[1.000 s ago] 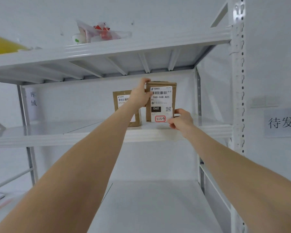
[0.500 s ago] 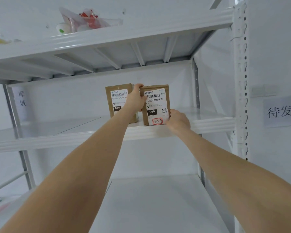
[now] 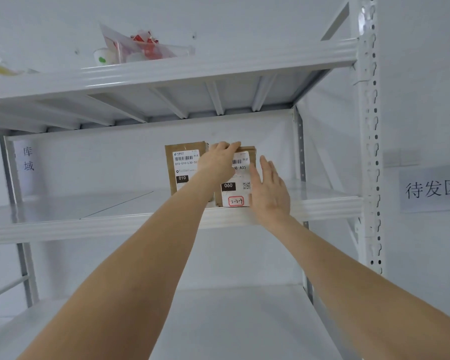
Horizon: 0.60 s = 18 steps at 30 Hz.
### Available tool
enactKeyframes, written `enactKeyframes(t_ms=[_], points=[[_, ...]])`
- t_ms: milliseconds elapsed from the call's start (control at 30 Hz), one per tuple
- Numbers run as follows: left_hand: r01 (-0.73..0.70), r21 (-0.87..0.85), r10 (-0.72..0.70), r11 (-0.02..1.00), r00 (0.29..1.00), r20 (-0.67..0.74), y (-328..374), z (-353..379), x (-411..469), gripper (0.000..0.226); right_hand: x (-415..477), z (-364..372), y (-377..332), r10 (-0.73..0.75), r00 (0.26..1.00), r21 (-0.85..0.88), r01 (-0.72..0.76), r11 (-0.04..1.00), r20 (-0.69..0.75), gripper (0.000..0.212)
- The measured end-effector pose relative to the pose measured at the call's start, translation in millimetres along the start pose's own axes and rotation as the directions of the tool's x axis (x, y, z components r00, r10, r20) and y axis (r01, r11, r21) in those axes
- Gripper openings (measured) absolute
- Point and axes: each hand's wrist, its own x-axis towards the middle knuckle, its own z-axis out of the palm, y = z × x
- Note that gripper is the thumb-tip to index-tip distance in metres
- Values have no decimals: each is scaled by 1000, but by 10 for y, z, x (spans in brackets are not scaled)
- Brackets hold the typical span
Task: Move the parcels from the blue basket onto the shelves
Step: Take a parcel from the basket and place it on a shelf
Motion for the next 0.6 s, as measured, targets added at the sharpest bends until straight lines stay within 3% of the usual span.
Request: enactKeyframes(t_ms=[100, 300, 600], points=[[34, 7, -34, 999, 999, -23, 2, -11, 8, 62, -27, 82, -55, -131, 990, -12, 132, 991, 44, 62], [46, 26, -44, 999, 997, -59, -53, -17, 38, 53, -156, 268, -89, -121, 971, -38, 131, 991, 204, 53], [-6, 11, 6, 1000, 999, -35, -101, 30, 142, 48, -114, 334, -142, -80, 968, -35, 91, 995, 238, 51]])
